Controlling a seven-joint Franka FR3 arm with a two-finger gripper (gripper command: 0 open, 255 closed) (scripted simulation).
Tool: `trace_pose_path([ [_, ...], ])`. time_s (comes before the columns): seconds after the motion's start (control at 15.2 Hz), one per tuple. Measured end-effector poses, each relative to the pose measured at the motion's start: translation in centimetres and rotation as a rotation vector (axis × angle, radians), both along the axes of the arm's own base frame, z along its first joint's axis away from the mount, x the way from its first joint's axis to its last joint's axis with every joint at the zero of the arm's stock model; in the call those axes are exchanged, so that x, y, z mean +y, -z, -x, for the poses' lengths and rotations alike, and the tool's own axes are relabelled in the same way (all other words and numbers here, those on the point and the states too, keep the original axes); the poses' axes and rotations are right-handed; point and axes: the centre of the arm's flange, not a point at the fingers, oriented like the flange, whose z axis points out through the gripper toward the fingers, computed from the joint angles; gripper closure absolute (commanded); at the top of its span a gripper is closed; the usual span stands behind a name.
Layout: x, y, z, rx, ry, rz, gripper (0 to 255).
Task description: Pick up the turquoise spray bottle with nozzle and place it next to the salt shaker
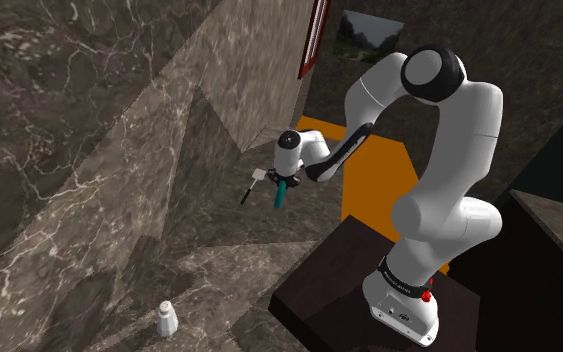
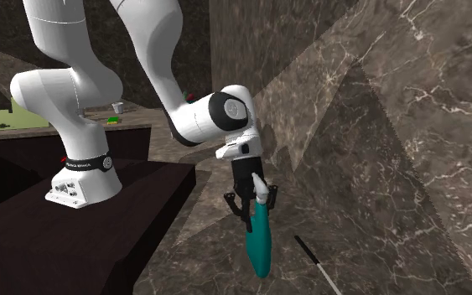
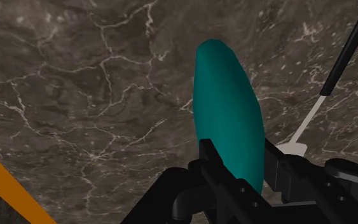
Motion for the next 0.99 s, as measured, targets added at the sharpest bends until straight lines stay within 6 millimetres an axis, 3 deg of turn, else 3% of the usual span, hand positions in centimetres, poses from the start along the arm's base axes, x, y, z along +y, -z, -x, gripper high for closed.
trace_pose_path([
  [0.99, 0.1, -7.9, 0.0, 0.000, 0.000, 0.000, 255],
])
